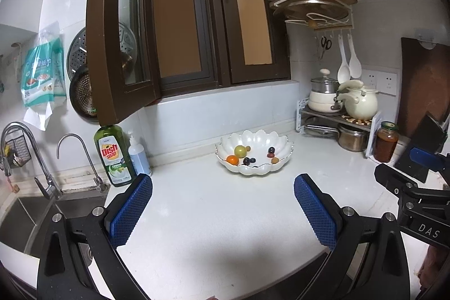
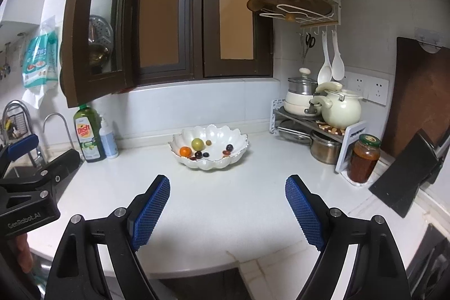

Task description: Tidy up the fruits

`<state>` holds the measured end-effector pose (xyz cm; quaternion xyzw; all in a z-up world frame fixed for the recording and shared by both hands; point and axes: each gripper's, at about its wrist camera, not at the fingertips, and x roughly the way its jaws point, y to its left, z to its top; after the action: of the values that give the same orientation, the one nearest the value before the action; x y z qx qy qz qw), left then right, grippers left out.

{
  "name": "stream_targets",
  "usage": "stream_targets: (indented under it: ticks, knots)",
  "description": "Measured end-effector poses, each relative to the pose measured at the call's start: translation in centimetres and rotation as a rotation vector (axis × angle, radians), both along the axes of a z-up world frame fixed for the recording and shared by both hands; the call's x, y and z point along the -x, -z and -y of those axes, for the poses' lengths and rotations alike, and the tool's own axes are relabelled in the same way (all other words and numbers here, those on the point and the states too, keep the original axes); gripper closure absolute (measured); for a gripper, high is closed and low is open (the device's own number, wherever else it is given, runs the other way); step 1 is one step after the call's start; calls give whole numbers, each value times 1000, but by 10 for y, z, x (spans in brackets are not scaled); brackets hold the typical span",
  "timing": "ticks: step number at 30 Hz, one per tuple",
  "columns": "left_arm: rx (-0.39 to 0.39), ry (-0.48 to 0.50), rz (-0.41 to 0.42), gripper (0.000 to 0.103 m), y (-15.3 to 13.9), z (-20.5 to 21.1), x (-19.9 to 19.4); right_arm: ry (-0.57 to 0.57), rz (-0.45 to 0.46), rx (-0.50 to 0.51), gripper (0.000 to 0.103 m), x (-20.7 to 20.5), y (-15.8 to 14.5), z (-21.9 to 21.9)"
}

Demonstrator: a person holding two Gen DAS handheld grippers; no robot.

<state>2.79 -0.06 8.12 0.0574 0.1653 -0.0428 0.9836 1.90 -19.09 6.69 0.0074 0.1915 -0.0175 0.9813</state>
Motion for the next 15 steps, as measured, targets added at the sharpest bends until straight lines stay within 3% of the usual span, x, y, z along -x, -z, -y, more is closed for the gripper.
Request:
stream_targets:
  ticks: [15]
  knots:
    - [13,12,17,0,-4,2,27,5,14,0,18,31,0,3]
